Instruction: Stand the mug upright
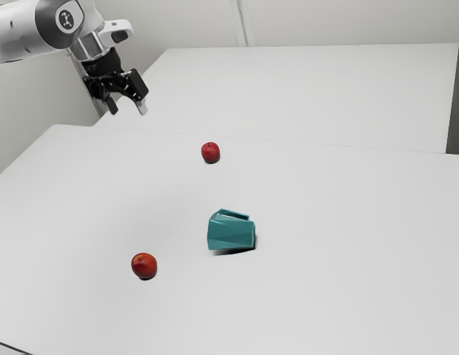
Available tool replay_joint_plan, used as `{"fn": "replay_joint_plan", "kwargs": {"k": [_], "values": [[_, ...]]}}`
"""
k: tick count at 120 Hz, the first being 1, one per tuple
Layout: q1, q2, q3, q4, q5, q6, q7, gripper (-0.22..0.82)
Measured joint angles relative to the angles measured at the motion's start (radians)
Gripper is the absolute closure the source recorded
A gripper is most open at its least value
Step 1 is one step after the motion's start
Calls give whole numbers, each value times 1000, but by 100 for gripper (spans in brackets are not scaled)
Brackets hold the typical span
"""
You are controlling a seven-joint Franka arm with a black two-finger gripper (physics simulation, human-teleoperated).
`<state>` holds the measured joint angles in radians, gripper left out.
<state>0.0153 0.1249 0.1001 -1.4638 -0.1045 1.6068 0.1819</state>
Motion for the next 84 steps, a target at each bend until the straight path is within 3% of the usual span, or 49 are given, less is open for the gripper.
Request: {"fn": "replay_joint_plan", "kwargs": {"k": [44,67,84], "values": [[1,1,0,-30,-32,-15,3,0],[3,-63,1,-208,-244,-11,-3,0],[3,-89,1,-358,-392,67,-4,0]]}}
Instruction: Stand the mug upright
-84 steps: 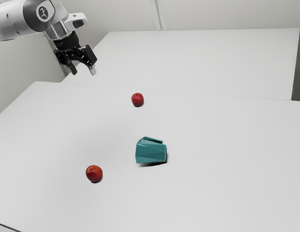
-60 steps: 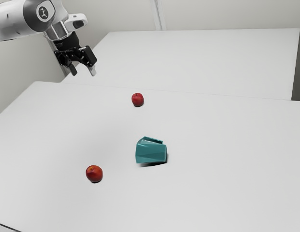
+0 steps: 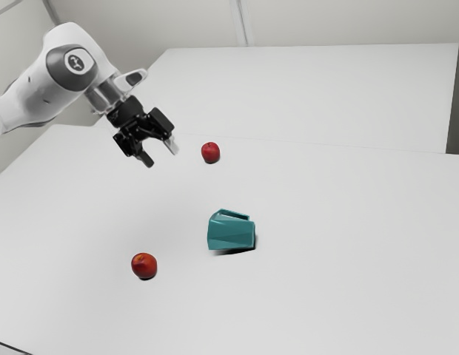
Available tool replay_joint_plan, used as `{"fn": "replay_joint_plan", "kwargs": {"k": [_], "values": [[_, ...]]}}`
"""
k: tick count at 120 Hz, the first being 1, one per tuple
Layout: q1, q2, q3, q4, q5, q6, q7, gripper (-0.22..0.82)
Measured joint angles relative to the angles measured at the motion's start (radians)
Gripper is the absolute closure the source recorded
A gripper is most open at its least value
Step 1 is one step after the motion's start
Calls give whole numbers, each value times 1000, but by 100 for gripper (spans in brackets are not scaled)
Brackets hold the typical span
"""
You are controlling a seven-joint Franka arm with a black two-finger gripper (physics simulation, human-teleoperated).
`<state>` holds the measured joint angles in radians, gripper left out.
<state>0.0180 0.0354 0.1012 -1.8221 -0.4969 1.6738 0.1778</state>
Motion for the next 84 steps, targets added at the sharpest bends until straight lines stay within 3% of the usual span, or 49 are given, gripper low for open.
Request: {"fn": "replay_joint_plan", "kwargs": {"k": [20,35,59,84], "values": [[-3,-16,0,-196,-194,149,30,0],[-3,43,-1,-247,-337,238,86,0],[1,44,-4,-350,-435,343,155,0],[0,113,-6,-443,-656,404,268,0]]}}
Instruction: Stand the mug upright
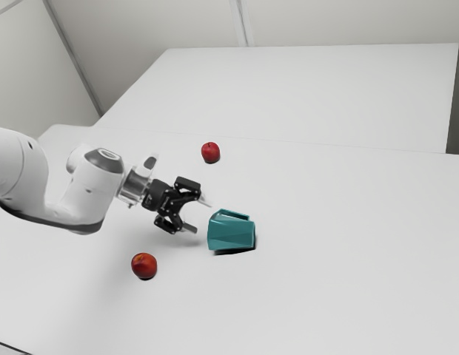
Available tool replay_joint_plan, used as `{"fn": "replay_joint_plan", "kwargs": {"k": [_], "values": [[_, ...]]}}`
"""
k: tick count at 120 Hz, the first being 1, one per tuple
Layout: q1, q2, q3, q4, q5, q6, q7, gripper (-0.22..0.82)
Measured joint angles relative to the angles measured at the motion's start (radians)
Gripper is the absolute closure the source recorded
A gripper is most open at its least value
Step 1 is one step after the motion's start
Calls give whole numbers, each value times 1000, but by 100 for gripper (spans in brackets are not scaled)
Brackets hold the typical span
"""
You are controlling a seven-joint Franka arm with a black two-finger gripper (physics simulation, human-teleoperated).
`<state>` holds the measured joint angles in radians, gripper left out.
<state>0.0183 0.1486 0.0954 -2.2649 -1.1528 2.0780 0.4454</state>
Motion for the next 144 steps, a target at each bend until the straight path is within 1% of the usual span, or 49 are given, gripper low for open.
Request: {"fn": "replay_joint_plan", "kwargs": {"k": [16,60,65,76,81,87,94,103,113,128,144], "values": [[-1,-1,-18,-36,-95,10,65,0],[0,16,-81,-28,-214,-6,186,0],[-1,18,-85,-26,-218,-7,196,8],[0,20,-88,-24,-222,-6,215,33],[0,20,-89,-24,-222,-6,223,43],[0,20,-89,-19,-223,-6,231,52],[0,18,-89,-15,-223,-6,241,60],[0,13,-89,-7,-222,-7,251,67],[0,6,-89,-5,-220,-8,261,71],[0,-11,-89,-4,-216,-9,274,75],[0,-79,-88,-5,-203,-10,282,77]]}}
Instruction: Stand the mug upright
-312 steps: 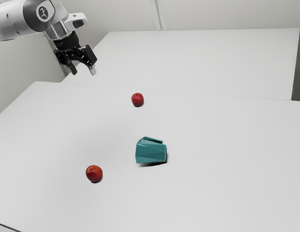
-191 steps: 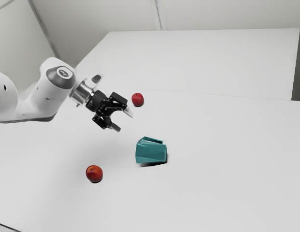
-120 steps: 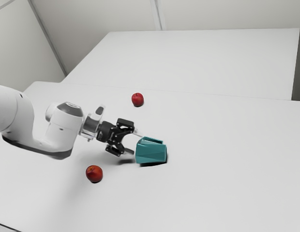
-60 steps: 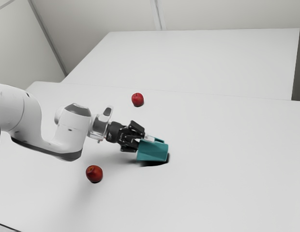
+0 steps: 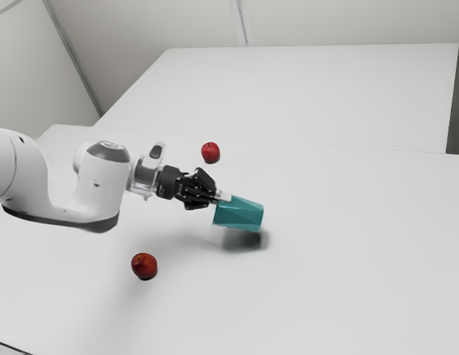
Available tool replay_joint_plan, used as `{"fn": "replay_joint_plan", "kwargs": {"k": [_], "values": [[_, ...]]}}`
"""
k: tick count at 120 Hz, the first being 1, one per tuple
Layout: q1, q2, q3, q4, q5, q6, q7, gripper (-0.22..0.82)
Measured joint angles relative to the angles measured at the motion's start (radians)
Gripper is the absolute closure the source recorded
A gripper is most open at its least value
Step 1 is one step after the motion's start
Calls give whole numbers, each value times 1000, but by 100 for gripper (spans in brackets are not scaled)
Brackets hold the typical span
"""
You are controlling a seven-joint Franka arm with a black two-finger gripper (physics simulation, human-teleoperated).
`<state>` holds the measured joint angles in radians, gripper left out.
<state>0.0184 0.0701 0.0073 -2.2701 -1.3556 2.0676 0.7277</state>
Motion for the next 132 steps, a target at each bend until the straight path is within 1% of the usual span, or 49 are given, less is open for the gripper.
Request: {"fn": "replay_joint_plan", "kwargs": {"k": [8,20,53,74,97,111,132], "values": [[0,-39,1,9,57,0,-9,77],[-7,-62,7,70,237,0,-43,78],[-40,-55,37,221,784,-1,-148,78],[-30,-48,36,278,1038,-11,-217,79],[0,-24,34,291,1198,-11,-276,79],[16,-6,29,291,1230,2,-305,79],[2,23,18,263,1248,47,-340,79]]}}
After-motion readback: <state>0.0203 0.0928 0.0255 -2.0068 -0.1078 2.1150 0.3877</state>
